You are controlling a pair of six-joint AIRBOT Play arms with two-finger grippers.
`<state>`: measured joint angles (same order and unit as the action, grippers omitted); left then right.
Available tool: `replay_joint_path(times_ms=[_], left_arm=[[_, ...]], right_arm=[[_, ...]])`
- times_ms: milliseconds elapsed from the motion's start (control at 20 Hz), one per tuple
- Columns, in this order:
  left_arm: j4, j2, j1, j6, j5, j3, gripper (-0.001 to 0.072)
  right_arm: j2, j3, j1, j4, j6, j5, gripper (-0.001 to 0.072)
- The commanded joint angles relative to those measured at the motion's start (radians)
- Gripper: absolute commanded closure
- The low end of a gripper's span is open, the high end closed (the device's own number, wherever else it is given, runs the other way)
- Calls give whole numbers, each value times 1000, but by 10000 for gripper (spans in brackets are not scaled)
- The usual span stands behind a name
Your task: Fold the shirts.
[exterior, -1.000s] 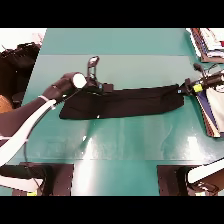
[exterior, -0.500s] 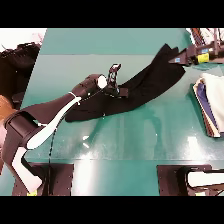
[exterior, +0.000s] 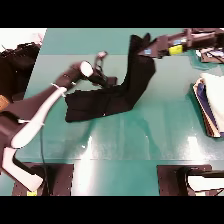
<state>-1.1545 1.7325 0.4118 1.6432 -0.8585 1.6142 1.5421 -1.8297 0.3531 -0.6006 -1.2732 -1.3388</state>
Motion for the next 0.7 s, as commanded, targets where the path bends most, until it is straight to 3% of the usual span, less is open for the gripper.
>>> replay_joint_path(times_ms=[0, 150, 200, 250, 300, 450, 650], left_arm=[[-109, -171, -166, -2, -91, 3, 683], [-188, -337, -301, -3, -119, 3, 683], [-211, -381, -333, -3, -123, 3, 683], [-224, -422, -364, -3, -127, 3, 683], [-228, -451, -387, -3, -132, 3, 683], [-230, -497, -415, -3, -164, 3, 683], [-222, -498, -412, -3, -227, 0, 683]], right_arm=[[36, -2, 184, 33, -1, 172, 692], [136, -3, 390, 34, 39, 323, 680], [171, -3, 455, 34, 106, 374, 548], [207, -3, 515, 33, 147, 434, 302], [235, -5, 555, 31, 150, 468, 133], [285, -59, 557, 16, 147, 338, 137], [206, 48, 372, -92, 95, 201, 142]])
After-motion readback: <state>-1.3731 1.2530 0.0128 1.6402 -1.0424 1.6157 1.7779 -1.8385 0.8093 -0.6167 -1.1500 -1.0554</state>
